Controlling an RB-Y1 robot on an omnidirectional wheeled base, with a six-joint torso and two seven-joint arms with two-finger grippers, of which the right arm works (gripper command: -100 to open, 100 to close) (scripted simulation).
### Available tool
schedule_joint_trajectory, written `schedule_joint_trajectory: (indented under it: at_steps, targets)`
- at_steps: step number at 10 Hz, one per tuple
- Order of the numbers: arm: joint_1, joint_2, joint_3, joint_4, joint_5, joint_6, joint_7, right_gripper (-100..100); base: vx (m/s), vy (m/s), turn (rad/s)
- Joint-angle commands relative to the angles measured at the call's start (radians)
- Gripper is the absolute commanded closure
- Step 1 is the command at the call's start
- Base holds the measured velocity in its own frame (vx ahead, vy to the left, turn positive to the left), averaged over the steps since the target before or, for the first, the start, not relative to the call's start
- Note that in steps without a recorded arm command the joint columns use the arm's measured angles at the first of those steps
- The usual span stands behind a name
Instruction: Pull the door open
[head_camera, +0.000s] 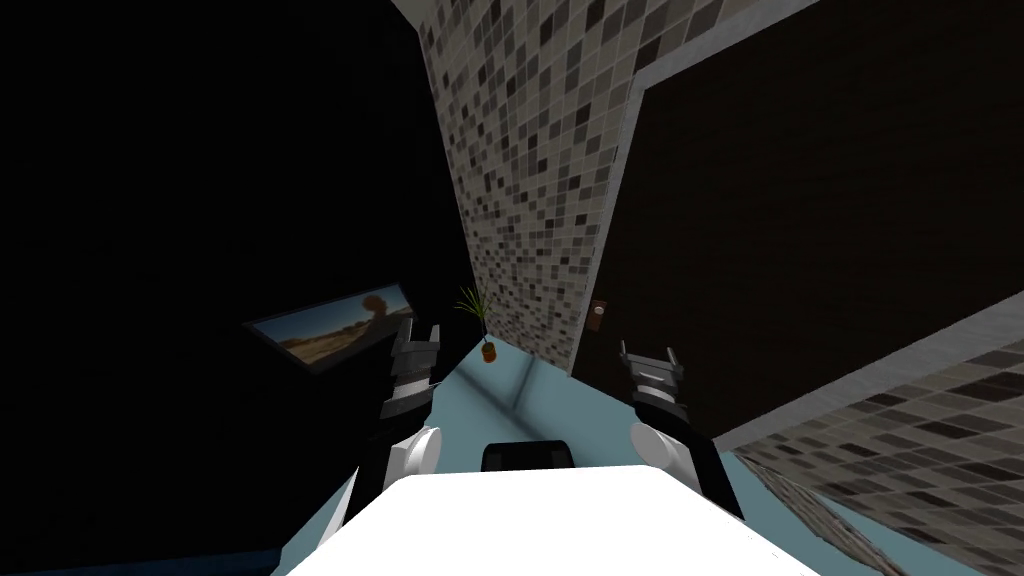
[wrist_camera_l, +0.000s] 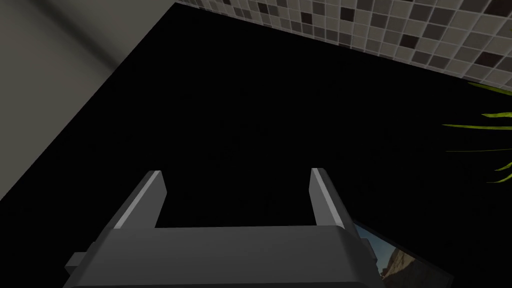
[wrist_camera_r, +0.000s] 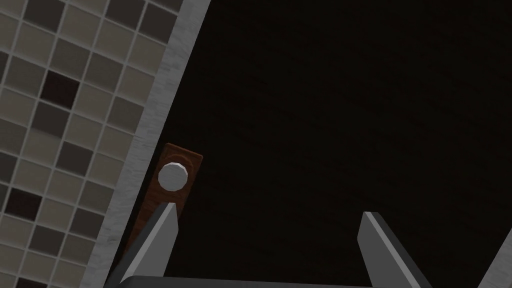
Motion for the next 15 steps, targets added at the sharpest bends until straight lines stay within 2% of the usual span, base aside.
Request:
schedule_joint_trajectory:
  at_steps: [1,7,15]
  targets:
    - [0.003,0.001,-0.003,0.020,-0.034,-0.004,-0.019,-100,0.093,-0.038,0.141]
    - [0.004,0.001,-0.019,0.095,-0.150,-0.015,-0.084,-100,0.085,-0.044,0.157]
    - [0.005,0.004,-0.040,0.191,-0.297,-0.030,-0.165,-100,0.086,-0.077,0.155]
